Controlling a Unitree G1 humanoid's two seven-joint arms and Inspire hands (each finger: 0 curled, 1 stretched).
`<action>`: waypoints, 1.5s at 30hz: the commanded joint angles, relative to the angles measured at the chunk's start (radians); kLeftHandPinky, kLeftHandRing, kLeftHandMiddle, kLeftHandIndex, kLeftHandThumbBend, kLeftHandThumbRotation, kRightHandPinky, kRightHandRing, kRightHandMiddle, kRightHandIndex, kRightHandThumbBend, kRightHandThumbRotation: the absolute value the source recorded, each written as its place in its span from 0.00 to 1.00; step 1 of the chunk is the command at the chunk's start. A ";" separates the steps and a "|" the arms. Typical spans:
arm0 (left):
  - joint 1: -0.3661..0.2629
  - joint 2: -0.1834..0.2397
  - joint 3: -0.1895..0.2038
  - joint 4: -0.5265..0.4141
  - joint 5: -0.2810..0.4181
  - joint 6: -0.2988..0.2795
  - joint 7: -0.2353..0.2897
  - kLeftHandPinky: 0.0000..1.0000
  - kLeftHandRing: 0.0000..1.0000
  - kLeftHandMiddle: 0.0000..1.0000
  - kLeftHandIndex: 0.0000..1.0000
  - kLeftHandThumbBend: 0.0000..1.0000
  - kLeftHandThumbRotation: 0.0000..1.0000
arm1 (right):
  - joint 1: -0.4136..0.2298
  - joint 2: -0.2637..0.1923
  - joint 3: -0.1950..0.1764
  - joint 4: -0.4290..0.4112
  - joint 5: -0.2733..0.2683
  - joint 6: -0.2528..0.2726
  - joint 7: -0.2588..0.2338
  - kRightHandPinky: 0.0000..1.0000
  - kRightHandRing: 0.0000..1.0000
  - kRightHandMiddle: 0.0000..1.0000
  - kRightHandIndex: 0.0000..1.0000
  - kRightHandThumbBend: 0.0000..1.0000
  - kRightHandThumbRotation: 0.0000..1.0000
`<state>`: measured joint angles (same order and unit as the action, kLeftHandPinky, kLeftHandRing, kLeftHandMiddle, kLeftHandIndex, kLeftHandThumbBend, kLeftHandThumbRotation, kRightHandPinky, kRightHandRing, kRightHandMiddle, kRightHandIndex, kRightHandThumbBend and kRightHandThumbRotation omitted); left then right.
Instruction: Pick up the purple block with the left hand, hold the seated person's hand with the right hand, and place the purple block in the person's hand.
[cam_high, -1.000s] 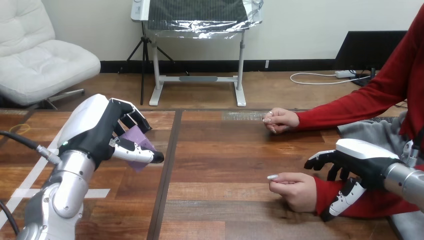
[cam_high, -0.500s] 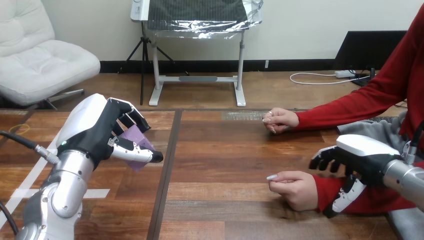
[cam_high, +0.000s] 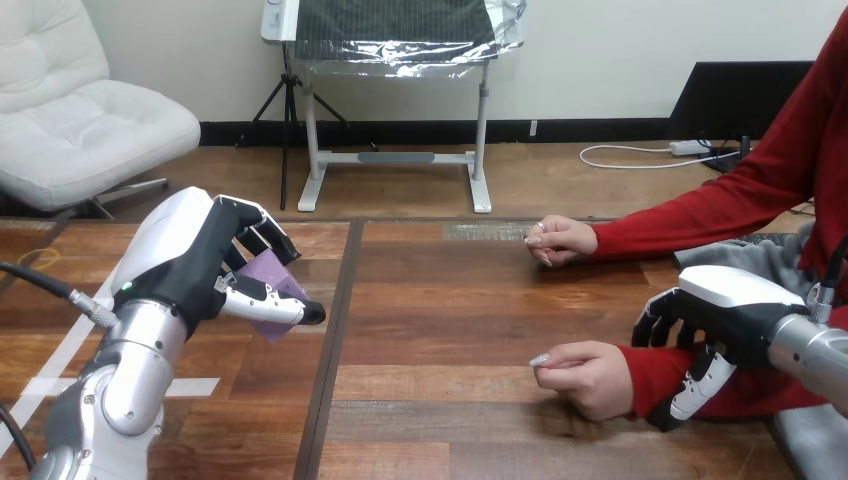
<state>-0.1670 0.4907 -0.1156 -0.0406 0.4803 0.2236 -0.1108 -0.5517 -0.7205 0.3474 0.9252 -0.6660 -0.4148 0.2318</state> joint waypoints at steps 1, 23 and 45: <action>-0.041 0.002 0.035 -0.060 0.005 -0.001 0.012 0.27 0.30 0.36 0.43 0.82 0.00 | -0.040 -0.011 0.030 0.030 -0.026 0.026 0.005 0.50 0.61 0.69 0.67 1.00 0.07; -0.042 -0.003 0.050 -0.067 -0.006 0.005 -0.001 0.21 0.26 0.34 0.43 0.82 0.00 | -0.082 -0.013 0.068 0.100 -0.044 0.018 -0.001 0.48 0.55 0.62 0.61 1.00 0.16; -0.044 0.006 0.049 -0.072 0.011 0.008 0.005 0.21 0.25 0.33 0.44 0.82 0.00 | -0.094 -0.008 0.076 0.118 -0.044 0.017 0.023 0.15 0.23 0.34 0.56 1.00 0.12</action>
<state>-0.1666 0.4909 -0.0952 -0.0515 0.4797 0.2317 -0.1174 -0.6173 -0.7281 0.3921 1.0120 -0.6923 -0.4030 0.2490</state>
